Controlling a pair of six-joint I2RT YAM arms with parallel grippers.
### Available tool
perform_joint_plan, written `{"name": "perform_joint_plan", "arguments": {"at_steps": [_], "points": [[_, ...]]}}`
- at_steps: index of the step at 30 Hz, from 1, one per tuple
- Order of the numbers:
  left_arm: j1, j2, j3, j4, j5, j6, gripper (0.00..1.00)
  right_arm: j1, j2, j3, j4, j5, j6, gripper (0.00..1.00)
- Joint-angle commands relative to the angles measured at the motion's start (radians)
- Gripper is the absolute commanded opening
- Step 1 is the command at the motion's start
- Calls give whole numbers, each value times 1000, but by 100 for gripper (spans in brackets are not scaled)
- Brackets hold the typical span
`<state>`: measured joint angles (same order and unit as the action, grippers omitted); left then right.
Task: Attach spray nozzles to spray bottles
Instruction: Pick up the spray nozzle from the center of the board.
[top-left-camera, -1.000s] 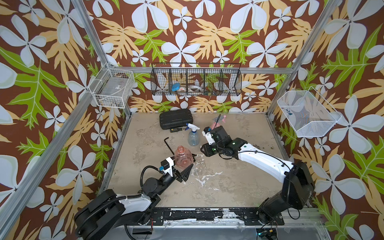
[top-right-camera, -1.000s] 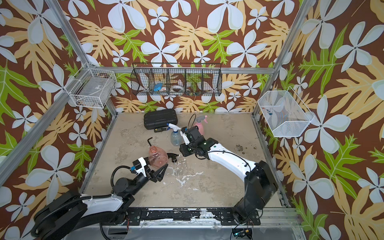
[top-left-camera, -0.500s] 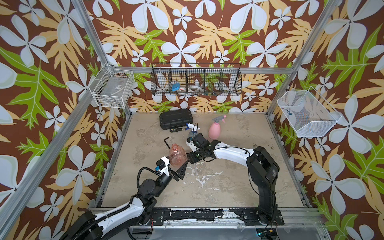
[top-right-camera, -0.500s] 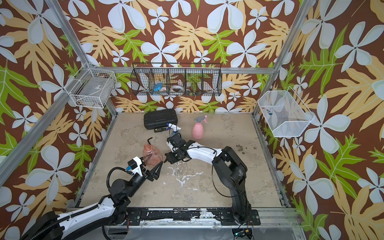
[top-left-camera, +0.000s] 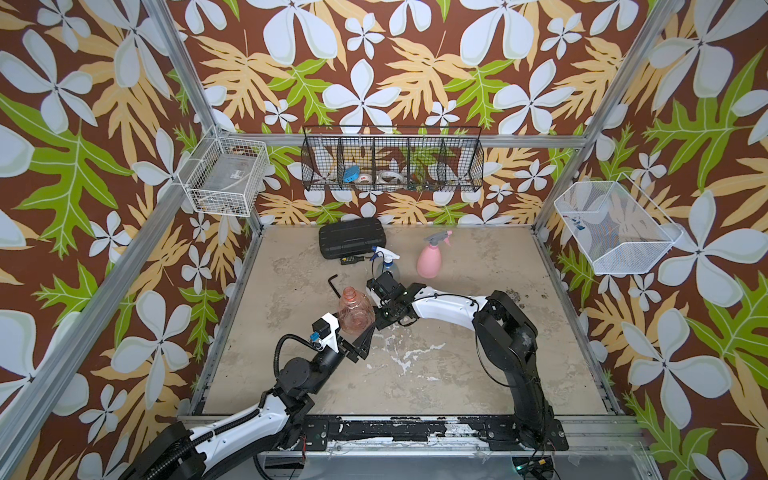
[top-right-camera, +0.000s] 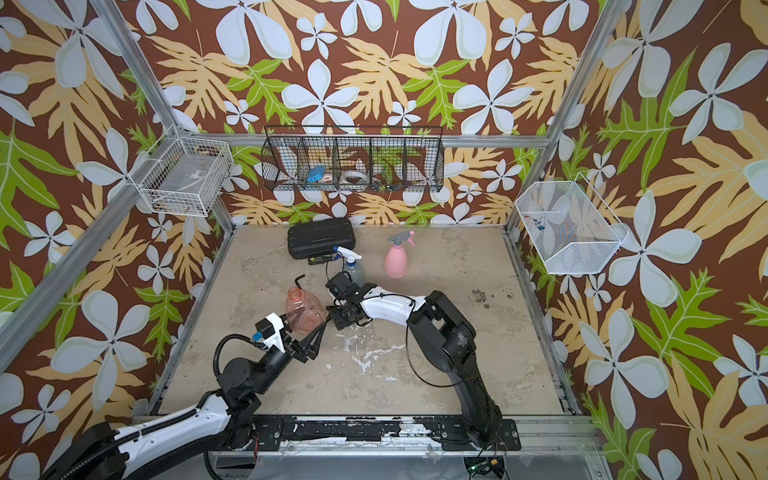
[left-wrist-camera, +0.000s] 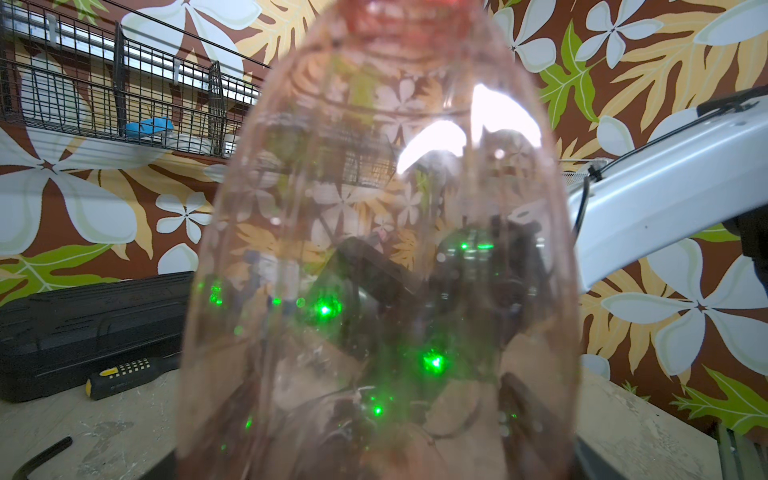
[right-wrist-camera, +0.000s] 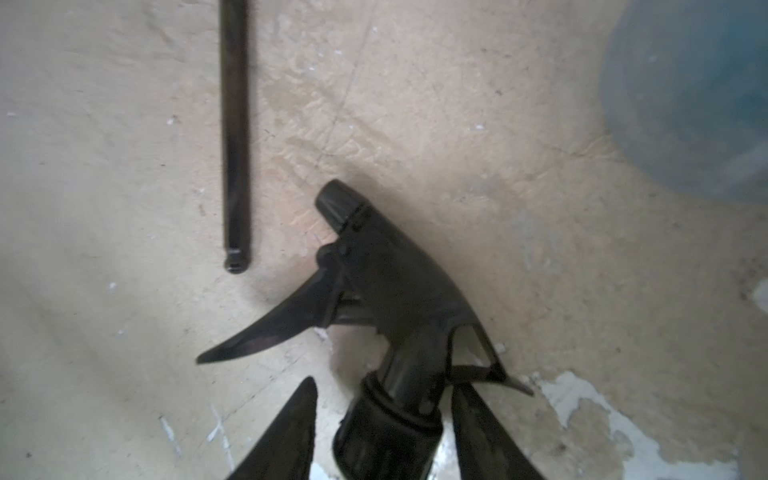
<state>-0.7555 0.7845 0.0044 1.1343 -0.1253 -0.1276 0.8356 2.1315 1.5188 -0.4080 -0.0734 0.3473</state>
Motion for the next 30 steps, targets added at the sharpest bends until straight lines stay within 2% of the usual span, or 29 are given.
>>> {"name": "perform_joint_plan", "arguments": {"at_steps": [1,6,11,17,22,26,30], "points": [[1,1,-42,23,7,-2,71,-1,25,26,-36,17,15,45],[1,14,-32,12,25,-3,71,0,33,39,-49,23,19,34],[2,14,-27,10,31,-4,71,-1,-55,3,-48,50,16,24],[1,1,-5,-4,64,-10,71,-18,-273,-97,-34,149,17,22],[1,22,23,-12,124,-17,70,-60,-537,-241,73,276,29,21],[2,99,69,-12,229,-21,68,-73,-763,-305,181,396,9,19],[1,220,99,106,292,-40,67,-73,-933,-299,285,368,0,18]]}}
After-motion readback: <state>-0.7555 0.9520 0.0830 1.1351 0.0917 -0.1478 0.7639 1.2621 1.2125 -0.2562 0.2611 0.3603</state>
